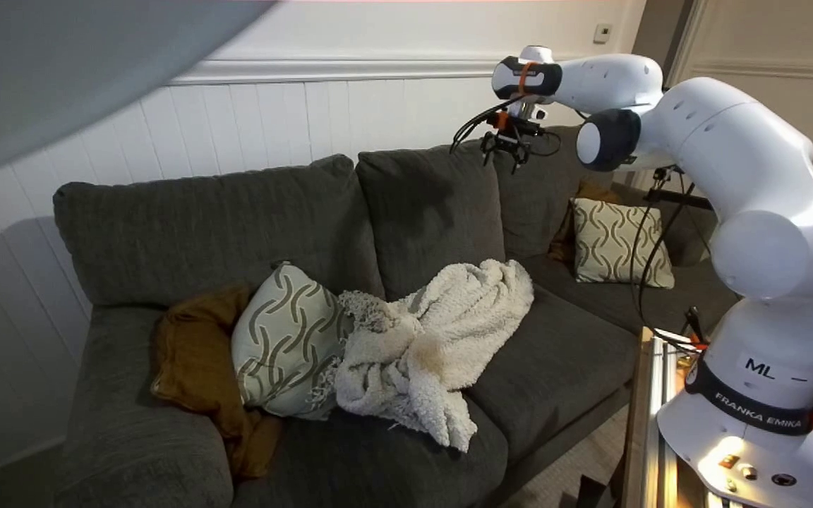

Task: Move the cloth to the right

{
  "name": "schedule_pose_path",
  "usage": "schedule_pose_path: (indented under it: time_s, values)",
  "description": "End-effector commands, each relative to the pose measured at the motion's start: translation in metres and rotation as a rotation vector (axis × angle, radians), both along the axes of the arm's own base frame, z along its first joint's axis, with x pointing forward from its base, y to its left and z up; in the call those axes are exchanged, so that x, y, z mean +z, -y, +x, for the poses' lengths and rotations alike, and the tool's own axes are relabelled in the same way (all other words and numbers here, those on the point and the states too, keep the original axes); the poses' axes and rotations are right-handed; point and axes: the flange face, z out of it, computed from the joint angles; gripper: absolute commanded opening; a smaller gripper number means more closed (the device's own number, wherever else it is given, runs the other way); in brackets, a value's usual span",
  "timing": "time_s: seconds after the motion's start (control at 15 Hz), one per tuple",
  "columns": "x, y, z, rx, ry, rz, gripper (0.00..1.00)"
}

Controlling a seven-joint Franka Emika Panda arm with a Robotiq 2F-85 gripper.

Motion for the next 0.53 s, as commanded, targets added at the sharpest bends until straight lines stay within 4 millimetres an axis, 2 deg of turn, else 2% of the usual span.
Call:
schedule_pose_path:
  time_s: [0.0, 0.2, 0.27, 0.47]
  values:
    - [0.0038, 0.0004, -0.0016, 0.189, -0.036, -0.059, 1.00]
    - [0.0091, 0.0054, -0.0088, 0.352, -0.050, -0.087, 1.00]
    - [0.0021, 0.0008, -0.0011, 0.264, -0.029, -0.067, 1.00]
    - [0.0033, 0.0037, -0.0044, 0.328, -0.034, -0.082, 1.00]
